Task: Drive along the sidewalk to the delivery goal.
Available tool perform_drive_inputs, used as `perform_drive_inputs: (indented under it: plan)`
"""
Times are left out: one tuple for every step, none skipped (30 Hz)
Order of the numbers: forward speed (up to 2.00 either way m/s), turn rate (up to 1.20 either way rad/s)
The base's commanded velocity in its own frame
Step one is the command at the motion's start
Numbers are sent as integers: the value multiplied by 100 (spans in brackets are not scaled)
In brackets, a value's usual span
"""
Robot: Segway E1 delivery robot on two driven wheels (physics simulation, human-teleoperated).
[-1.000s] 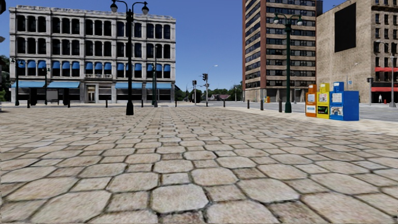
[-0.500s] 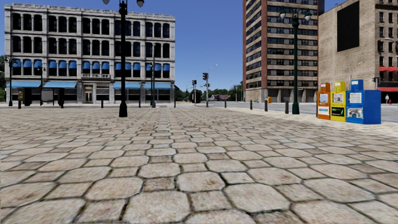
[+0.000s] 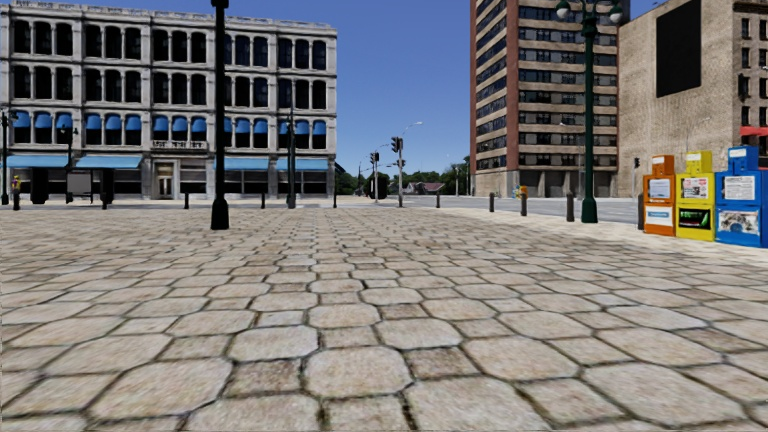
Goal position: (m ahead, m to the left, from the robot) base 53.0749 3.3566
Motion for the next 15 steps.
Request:
perform_drive_inputs:
  plan:
    - [200, 0]
    - [200, 0]
    - [200, 0]
    - [200, 0]
    - [200, 0]
    - [200, 0]
    - [200, 0]
    - [200, 0]
    - [200, 0]
    - [200, 0]
    - [200, 0]
    - [200, 0]
    - [200, 0]
    - [200, 0]
    - [200, 0]
